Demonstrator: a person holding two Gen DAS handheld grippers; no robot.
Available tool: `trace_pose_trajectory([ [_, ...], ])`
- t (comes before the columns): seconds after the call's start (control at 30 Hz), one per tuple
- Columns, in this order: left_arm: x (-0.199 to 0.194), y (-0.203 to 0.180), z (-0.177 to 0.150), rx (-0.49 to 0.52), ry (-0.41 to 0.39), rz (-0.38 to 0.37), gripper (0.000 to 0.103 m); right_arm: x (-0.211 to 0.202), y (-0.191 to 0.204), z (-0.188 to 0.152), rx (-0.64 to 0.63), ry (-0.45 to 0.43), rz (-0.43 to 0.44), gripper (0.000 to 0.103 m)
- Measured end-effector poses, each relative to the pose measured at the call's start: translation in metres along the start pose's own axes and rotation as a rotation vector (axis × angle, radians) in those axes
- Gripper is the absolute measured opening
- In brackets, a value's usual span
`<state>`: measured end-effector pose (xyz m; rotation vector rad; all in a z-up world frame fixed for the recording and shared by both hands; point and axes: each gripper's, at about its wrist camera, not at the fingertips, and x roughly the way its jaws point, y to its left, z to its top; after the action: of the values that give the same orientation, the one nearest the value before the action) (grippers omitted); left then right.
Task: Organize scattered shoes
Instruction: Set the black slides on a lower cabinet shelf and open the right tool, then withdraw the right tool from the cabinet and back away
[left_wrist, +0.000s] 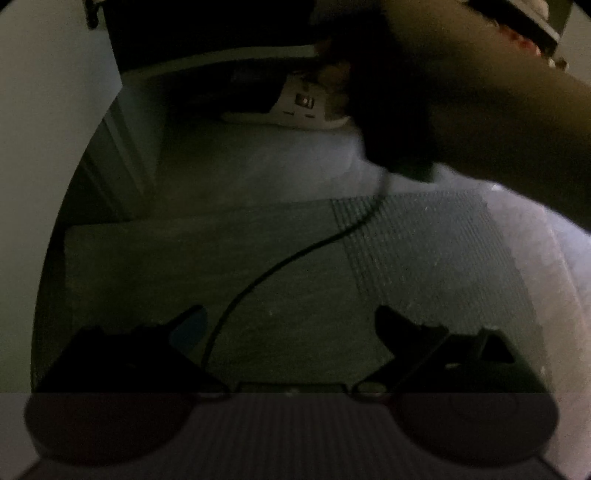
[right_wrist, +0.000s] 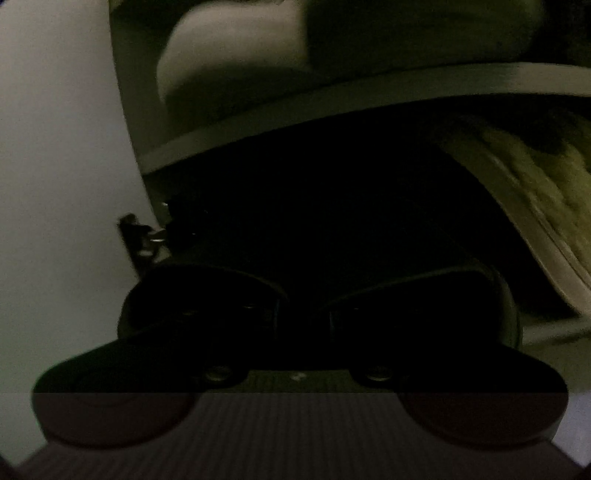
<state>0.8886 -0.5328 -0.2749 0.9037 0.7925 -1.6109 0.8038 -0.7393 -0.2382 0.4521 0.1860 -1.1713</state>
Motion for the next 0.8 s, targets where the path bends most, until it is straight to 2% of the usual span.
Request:
trace_pose_trajectory([
  [0.2, -0.006, 0.014, -0.003, -0.069, -0.016, 0.014, 0.099, 0.044, 0.001, 0.008, -0.074, 0.025, -0.059, 0.026],
  [0.37, -0.015, 0.023, 0.0, -0.13, -0.036, 0.019, 0.099, 0.058, 0.002, 0.01, -0.152, 0.034, -0.054, 0.042],
  [0.4, -0.018, 0.025, 0.001, -0.139, -0.041, 0.017, 0.099, 0.055, 0.002, 0.01, -0.156, 0.037, -0.05, 0.044],
  [0.43, -0.02, 0.026, 0.002, -0.148, -0.047, 0.015, 0.099, 0.051, 0.001, 0.011, -0.144, 0.041, -0.042, 0.051],
  [0.47, -0.022, 0.028, 0.003, -0.156, -0.052, 0.013, 0.099, 0.047, 0.0, 0.012, -0.132, 0.044, -0.033, 0.066],
  [0.53, -0.027, 0.031, 0.005, -0.174, -0.063, 0.008, 0.099, 0.033, 0.002, 0.012, -0.136, 0.019, -0.004, 0.085],
  [0.57, -0.029, 0.032, 0.006, -0.182, -0.068, 0.006, 0.099, 0.025, 0.003, 0.013, -0.143, 0.012, 0.006, 0.087],
  [0.7, -0.038, 0.038, 0.01, -0.216, -0.09, -0.003, 0.099, -0.008, -0.003, 0.01, -0.094, 0.011, 0.035, 0.088],
  [0.8, -0.048, 0.048, 0.021, -0.224, -0.139, 0.004, 0.099, -0.048, -0.013, 0.007, -0.136, -0.018, 0.042, 0.088],
])
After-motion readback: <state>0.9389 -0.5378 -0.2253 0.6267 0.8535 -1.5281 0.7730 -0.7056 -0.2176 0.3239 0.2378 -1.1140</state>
